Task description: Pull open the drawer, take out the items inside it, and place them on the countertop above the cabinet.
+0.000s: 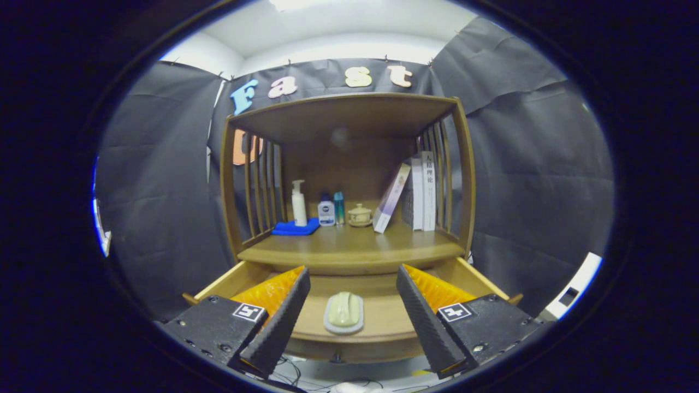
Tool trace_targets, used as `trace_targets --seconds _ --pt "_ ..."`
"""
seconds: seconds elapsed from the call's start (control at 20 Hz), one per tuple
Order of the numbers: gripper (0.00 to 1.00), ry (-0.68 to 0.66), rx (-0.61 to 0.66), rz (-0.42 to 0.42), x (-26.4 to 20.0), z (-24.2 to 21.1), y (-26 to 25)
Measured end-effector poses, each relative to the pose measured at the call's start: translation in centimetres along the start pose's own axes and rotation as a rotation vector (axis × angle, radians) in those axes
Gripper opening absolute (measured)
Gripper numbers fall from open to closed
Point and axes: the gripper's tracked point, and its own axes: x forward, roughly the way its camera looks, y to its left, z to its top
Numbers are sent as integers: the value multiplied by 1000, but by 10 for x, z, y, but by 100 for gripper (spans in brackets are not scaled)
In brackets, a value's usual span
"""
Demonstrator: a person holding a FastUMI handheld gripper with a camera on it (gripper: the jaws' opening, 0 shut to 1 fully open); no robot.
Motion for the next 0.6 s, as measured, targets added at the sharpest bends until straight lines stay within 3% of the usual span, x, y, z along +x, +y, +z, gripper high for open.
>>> trace_targets --seconds 0.3,0.6 --pt "99 123 50 53 61 33 22" --pt "97 385 -20 47 115 -3 38"
